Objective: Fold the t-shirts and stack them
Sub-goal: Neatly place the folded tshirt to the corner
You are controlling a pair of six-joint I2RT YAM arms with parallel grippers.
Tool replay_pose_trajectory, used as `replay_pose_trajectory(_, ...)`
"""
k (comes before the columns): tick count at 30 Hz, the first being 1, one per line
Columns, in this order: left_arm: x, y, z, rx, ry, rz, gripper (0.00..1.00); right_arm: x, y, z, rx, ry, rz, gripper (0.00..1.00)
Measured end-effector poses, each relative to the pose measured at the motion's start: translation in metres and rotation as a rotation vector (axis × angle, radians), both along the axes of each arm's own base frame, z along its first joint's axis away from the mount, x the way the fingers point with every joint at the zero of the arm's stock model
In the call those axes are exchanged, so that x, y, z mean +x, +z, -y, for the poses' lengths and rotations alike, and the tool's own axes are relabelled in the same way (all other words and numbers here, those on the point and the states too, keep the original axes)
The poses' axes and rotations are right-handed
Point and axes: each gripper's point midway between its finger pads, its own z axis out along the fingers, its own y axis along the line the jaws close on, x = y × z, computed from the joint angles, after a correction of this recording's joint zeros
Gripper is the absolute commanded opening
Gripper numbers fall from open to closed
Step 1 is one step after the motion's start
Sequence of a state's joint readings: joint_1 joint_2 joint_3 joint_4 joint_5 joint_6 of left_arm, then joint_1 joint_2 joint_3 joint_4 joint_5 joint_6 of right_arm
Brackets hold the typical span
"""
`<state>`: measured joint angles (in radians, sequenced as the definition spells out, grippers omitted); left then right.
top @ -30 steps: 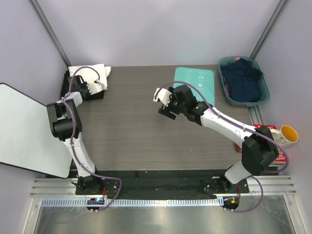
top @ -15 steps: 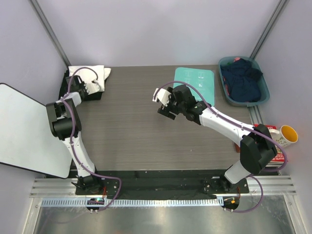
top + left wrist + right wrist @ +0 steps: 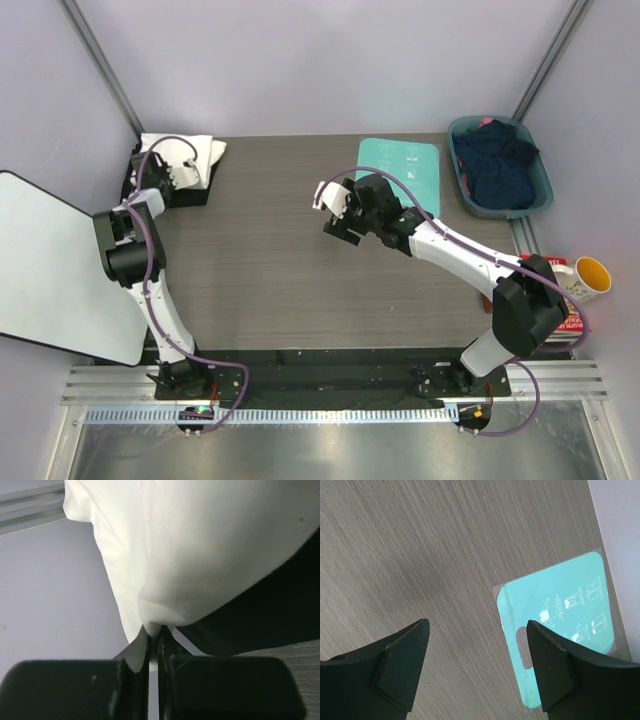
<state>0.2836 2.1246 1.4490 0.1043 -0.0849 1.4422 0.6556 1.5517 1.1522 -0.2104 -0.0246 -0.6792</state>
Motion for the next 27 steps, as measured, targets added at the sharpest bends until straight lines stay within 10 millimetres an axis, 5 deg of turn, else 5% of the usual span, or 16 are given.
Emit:
replay_pose_trajectory(5,-0.003,-0.004,-0.008,0.005,0.010,-0.008,0.00,0.000,0.000,0.000,0.000,-0.001,0.000,0.84)
replay_pose_trajectory(7,-0.004,-0.008,-0.011,0.009,0.012,-0.016,0.28,0.000,0.000,0.000,0.000,-0.001,0.000,0.84)
replay_pose_trajectory(9,-0.005,-0.013,-0.014,0.021,0.013,-0.030,0.86,0.000,0.000,0.000,0.000,-0.001,0.000,0.84)
replay_pose_trajectory(10,-0.006,-0.017,-0.016,0.021,0.023,-0.038,0.94,0.000,0.000,0.000,0.000,-0.001,0.000,0.85)
replay_pose_trajectory(14,-0.016,-0.023,-0.021,-0.036,0.076,-0.032,1.00,0.000,0.000,0.001,-0.003,-0.004,0.002,0.85)
replay_pose_trajectory(18,-0.025,-0.013,-0.005,-0.240,0.123,0.015,1.00,0.001,0.000,0.001,-0.004,-0.006,0.003,0.85)
replay_pose_trajectory(21,-0.028,0.022,0.016,-0.402,0.141,0.097,1.00,0.001,0.001,0.002,-0.011,-0.010,0.009,0.90)
replay_pose_trajectory(22,-0.030,0.038,0.026,-0.462,0.146,0.131,1.00,0.002,0.001,0.003,-0.017,-0.013,0.014,0.99)
replay_pose_trajectory(27,-0.045,0.111,0.099,-0.756,0.141,0.261,1.00,0.012,0.006,0.014,-0.007,-0.089,0.036,1.00)
